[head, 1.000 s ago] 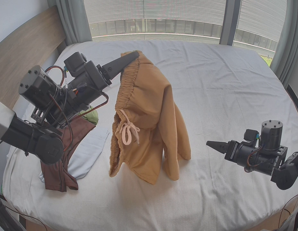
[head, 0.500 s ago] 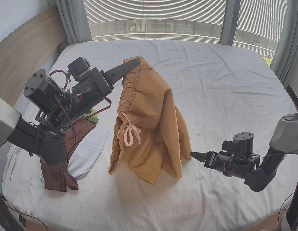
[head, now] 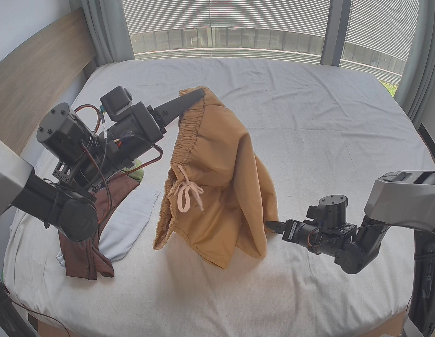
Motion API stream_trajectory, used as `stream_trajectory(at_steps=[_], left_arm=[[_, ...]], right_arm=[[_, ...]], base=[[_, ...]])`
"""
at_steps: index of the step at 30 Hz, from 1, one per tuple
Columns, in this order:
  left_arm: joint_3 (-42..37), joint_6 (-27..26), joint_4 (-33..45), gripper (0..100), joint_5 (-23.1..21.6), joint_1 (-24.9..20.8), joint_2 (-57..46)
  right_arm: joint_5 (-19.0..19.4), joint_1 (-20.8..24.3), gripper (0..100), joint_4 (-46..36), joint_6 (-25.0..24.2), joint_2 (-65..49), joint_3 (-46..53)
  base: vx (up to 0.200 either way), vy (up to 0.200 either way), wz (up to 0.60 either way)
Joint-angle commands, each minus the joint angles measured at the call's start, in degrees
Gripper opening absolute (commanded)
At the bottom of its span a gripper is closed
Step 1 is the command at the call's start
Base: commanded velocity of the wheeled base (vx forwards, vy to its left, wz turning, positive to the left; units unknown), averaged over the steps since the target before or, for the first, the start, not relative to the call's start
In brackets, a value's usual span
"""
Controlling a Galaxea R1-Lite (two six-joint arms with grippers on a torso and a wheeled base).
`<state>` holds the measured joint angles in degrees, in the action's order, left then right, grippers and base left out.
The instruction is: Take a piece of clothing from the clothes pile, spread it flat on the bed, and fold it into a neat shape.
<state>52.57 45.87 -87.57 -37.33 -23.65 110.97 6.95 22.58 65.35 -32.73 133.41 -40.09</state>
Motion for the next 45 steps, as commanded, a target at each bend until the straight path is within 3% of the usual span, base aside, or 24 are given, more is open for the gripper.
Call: stream_trajectory(at_steps=[1,7,8,16,24,33,45], left_arm=[[0.0,0.1,-0.1,0,0.0,-0.1,-0.4],[0.0,0.1,-0.1,0,0.0,-0.2,-0.5],[0.0,0.1,-0.1,0,0.0,-0.2,-0.5],[0.0,0.5,-0.7,0,0.0,-0.3,-0.3],[0.0,0.7,-0.6,0,0.1,1.2,0.0],[-1.3,0.5,-0.6,0,0.0,5.5,3.0],[-1.0,0.0,-0.7,0,-0.8,8.4,10.3]], right_arm=[[0.0,-0.4,100,-0.1,0.7,3.6,-3.9],[0.0,-1.3,100,-2.0,3.2,7.3,-10.2],[0.0,-1.3,0,-1.9,3.2,7.9,-10.9],[0.0,-1.5,0,1.9,3.1,8.0,-11.1],[0.6,-2.2,0,5.7,3.1,-3.1,0.5],[4.0,-3.3,0,5.8,3.1,-13.7,9.7],[6.7,-8.1,0,4.2,3.6,-12.0,11.8]], base=[[0.000,0.000,0.00],[0.000,0.000,0.00],[0.000,0.000,0.00],[0.000,0.000,0.00],[0.000,0.000,0.00],[0.000,0.000,0.00],[0.000,0.000,0.00]])
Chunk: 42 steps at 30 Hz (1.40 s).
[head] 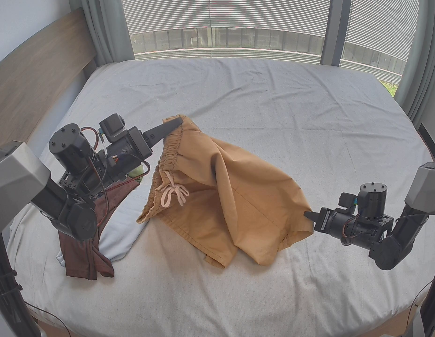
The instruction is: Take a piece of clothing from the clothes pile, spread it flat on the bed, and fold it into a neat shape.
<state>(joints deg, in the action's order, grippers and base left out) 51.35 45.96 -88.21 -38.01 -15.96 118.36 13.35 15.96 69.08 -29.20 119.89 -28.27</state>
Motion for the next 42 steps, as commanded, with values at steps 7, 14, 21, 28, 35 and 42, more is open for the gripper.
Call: stream_trajectory(at_steps=[7,14,21,28,35,42], left_arm=[[0.2,-0.1,0.0,0,0.0,0.6,2.7],[0.4,-0.1,-0.1,0,0.0,0.5,2.3],[1.6,0.1,0.0,0,0.5,0.6,2.4],[2.0,0.1,-0.1,0,0.6,0.4,2.4],[1.9,0.0,0.0,0,0.6,0.2,2.3],[1.9,0.0,0.0,0,0.6,0.1,2.1]], right_arm=[[0.4,-3.2,0,3.0,2.5,6.4,-3.0],[0.0,-3.2,100,3.1,2.8,3.0,-3.3],[-0.1,-0.7,100,3.2,2.7,-2.2,0.2],[-0.1,6.6,100,4.8,2.7,-7.7,6.8],[-0.1,8.5,100,5.4,3.1,1.4,6.9],[-0.1,6.5,100,7.5,3.8,13.7,1.2]], base=[[0.000,0.000,0.00],[0.000,0.000,0.00],[0.000,0.000,0.00],[0.000,0.000,0.00],[0.000,0.000,0.00],[0.000,0.000,0.00]])
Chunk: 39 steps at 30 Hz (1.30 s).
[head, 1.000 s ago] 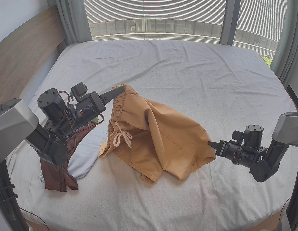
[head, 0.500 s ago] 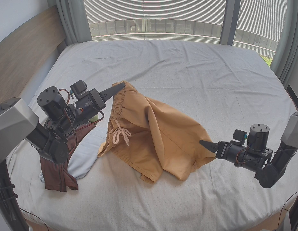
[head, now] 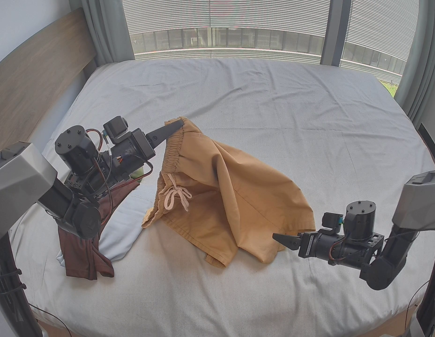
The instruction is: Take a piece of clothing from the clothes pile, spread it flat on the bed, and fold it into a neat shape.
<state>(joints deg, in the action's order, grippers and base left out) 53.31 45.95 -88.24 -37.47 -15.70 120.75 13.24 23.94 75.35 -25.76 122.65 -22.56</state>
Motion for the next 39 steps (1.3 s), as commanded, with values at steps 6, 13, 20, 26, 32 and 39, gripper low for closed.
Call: stream_trajectory(at_steps=[6,13,20,26,32,39], left_arm=[[0.0,-0.1,-0.1,0,0.0,-0.1,-0.3],[0.0,-0.1,-0.1,0,0.0,0.0,-0.4],[0.0,-0.2,-0.1,0,-0.1,-0.1,-0.2],[0.0,-0.2,-0.1,0,0.0,0.0,-0.1],[0.0,-0.2,0.0,0,0.0,0.0,0.0],[0.2,-0.2,-0.1,0,0.1,0.2,0.0]], right_arm=[[0.0,-2.4,100,-0.1,0.4,13.9,-8.4],[0.0,-3.7,100,-5.1,0.3,16.2,-14.8],[0.0,-3.9,100,-6.3,-0.2,18.3,-19.4],[0.0,-3.6,100,-6.5,-0.9,19.4,-21.7],[0.1,-2.3,100,-10.5,-4.3,19.0,-23.6],[0.3,-0.4,100,-10.8,-8.8,18.9,-24.5]], base=[[0.000,0.000,0.00],[0.000,0.000,0.00],[0.000,0.000,0.00],[0.000,0.000,0.00],[0.000,0.000,0.00],[0.000,0.000,0.00]])
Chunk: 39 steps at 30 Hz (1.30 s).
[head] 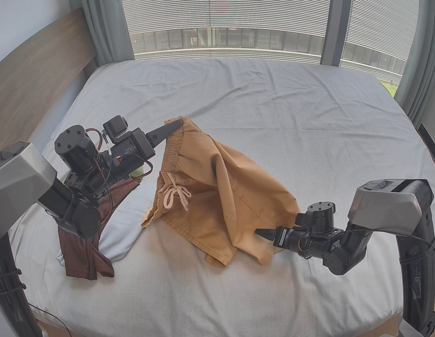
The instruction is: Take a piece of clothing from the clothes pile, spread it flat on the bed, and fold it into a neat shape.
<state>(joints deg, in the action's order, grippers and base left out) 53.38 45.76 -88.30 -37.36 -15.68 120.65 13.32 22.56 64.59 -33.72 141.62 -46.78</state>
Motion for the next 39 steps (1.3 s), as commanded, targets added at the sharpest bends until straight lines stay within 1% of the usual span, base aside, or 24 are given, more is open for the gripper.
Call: stream_trajectory(at_steps=[1,4,7,11,17,23,28,29,30,39], left_arm=[[0.1,0.0,0.0,0,0.0,0.2,0.0],[0.1,0.0,0.1,0,0.0,0.1,0.0],[0.1,0.0,0.0,0,0.1,0.0,0.4],[0.1,0.0,0.0,0,0.1,0.0,0.4],[0.2,0.0,0.0,0,0.1,0.1,0.6],[0.2,-0.1,0.0,0,0.1,0.1,0.8],[0.2,0.0,0.0,0,0.1,0.1,0.8],[0.2,-0.1,0.0,0,0.1,0.1,0.7],[0.2,-0.1,0.0,0,0.1,0.1,0.7],[0.2,-0.1,0.0,0,0.1,0.1,0.7]], right_arm=[[0.2,1.3,100,0.0,-1.3,0.1,-0.3],[0.2,1.5,100,0.0,-2.1,0.1,-0.7],[0.3,2.5,100,0.7,-6.0,-0.5,-0.9],[0.4,2.5,100,1.1,-6.4,-1.0,-0.7],[0.3,2.3,100,4.9,-7.4,-3.0,0.8],[0.0,2.0,100,6.8,-7.3,-6.0,4.0],[-0.1,1.0,100,6.8,-6.4,-5.7,4.7],[-0.1,0.1,100,7.0,-4.9,-5.2,5.3],[-0.1,0.0,100,7.0,-4.4,-5.1,5.5],[-0.1,0.5,100,7.1,-4.3,-4.2,4.0]], base=[[0.000,0.000,0.00],[0.000,0.000,0.00],[0.000,0.000,0.00],[0.000,0.000,0.00],[0.000,0.000,0.00],[0.000,0.000,0.00],[0.000,0.000,0.00],[0.000,0.000,0.00],[0.000,0.000,0.00],[0.000,0.000,0.00]])
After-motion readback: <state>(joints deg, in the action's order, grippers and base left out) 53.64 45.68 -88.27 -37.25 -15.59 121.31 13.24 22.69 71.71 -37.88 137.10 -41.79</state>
